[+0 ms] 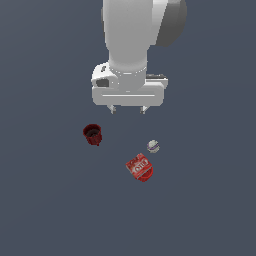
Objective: Pick up a designated object from a clutter of objects.
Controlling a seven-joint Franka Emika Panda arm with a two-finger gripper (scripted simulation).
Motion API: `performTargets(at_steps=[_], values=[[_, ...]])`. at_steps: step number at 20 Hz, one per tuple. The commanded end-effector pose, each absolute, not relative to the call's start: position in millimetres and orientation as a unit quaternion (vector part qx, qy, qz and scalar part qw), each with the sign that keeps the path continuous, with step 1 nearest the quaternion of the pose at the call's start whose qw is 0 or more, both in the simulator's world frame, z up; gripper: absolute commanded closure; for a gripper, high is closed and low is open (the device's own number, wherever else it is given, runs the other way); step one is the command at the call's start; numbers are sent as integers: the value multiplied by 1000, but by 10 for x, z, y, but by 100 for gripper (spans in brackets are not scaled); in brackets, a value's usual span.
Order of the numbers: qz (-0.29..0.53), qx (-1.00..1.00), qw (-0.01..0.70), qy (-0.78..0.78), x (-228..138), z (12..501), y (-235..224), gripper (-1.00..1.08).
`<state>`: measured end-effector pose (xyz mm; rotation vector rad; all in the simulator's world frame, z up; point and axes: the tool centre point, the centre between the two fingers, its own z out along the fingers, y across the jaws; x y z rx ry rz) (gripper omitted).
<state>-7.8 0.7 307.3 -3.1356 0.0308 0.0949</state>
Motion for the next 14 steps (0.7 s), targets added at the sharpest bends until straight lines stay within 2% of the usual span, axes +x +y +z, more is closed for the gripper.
performTargets(at_steps=[1,10,14], values=[[30,-999,2,10,-78,3073,7,-92],[37,-999,-3,-28,-116,3011,353,-92],[38,-999,-3,-31,-122,3014,361,-92]])
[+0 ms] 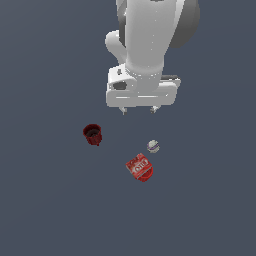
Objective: Pick up a designated object from a clutter of objects.
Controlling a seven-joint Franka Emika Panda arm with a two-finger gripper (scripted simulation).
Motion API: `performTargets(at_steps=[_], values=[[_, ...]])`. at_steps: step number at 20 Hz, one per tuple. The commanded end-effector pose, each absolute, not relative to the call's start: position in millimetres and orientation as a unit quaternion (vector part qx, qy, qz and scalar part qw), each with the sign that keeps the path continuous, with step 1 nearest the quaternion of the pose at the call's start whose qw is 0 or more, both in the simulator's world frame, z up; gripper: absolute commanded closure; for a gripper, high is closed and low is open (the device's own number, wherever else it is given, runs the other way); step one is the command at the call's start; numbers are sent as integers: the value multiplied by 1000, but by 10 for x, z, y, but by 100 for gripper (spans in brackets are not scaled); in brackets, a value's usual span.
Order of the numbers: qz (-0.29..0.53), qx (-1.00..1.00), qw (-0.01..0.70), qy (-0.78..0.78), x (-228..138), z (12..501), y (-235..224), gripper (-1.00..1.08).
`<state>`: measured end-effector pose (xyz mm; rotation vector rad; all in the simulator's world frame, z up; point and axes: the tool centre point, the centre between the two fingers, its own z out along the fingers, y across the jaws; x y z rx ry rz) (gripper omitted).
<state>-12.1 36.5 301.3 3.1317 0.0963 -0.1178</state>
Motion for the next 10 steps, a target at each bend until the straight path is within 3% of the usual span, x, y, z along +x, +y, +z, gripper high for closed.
performTargets(at_steps=[1,10], values=[[-37,999,3,29,-118,3012,356,-92],[-34,999,2,-11,-13,2898,367,-92]])
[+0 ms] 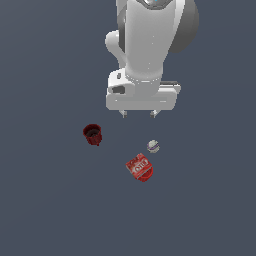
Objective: Pick up a designated object from a clutter of objects.
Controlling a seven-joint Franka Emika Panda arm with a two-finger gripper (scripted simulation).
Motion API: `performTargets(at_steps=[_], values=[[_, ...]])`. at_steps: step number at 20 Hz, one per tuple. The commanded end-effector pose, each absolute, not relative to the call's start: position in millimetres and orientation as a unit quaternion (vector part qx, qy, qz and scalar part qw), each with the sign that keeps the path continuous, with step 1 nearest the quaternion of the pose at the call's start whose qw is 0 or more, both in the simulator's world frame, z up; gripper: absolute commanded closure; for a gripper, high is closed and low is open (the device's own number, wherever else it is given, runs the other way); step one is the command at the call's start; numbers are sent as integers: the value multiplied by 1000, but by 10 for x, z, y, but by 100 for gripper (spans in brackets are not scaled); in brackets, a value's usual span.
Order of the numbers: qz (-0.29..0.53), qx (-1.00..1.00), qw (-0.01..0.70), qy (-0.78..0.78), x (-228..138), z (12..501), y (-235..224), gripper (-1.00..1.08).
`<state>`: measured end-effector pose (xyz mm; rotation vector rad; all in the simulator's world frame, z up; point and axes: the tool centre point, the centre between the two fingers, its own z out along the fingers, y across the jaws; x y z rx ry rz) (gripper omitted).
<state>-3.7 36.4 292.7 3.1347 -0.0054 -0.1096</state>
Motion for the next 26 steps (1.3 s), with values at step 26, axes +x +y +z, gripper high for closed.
performTargets(at_steps=[26], values=[[-11,947,0,-322,681,1873,438,-92]])
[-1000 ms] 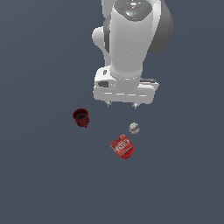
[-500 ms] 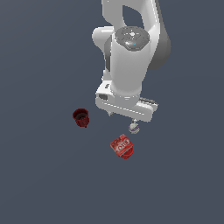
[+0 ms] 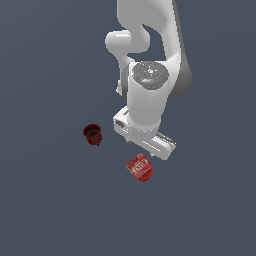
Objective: Pick up a designated object from a clutter of objects.
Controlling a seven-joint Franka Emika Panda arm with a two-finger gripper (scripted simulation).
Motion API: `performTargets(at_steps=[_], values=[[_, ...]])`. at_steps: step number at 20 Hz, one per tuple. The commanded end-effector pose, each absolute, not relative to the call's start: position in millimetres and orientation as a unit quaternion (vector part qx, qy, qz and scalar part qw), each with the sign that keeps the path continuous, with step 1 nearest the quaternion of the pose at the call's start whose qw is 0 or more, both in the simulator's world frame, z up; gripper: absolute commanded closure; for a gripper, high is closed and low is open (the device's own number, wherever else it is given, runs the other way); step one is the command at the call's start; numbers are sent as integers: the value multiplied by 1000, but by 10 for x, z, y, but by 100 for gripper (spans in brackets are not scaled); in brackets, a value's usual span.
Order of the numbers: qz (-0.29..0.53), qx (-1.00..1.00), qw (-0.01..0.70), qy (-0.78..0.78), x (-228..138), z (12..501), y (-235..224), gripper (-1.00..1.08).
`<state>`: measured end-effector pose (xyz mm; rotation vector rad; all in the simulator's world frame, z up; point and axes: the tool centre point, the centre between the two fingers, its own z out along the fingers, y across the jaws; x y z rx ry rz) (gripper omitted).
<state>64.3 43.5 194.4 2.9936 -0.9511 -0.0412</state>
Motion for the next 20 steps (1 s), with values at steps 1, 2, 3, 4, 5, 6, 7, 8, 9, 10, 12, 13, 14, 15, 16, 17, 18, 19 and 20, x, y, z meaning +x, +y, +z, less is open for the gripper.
performTargets(at_steps=[1,2,3,4,5,6,7,8,9,10,12,13,14,15,16,17,18,19,20], values=[[-10,942,0,-335,705,1826,440,-92],[-9,938,0,-346,727,1781,442,-92],[-8,934,0,-358,747,1739,443,-92],[-7,930,0,-368,766,1698,444,-92],[-7,926,0,-378,783,1660,445,-92],[-6,922,0,-387,799,1624,446,-92],[-5,919,0,-395,813,1590,447,-92],[-4,915,0,-403,827,1559,448,-92],[-4,912,0,-410,839,1530,449,-92],[-3,909,0,-416,849,1504,449,-92],[-2,904,0,-427,868,1459,450,-92],[-1,902,0,-432,875,1440,451,-92],[-1,900,0,-436,881,1423,451,-92],[-1,898,0,-439,887,1409,451,-92],[0,897,0,-442,891,1398,451,-92],[0,896,0,-444,895,1389,451,-92],[0,895,0,-445,897,1383,452,-92],[0,895,0,-446,898,1379,452,-92],[0,895,0,-447,899,1378,452,-92]])
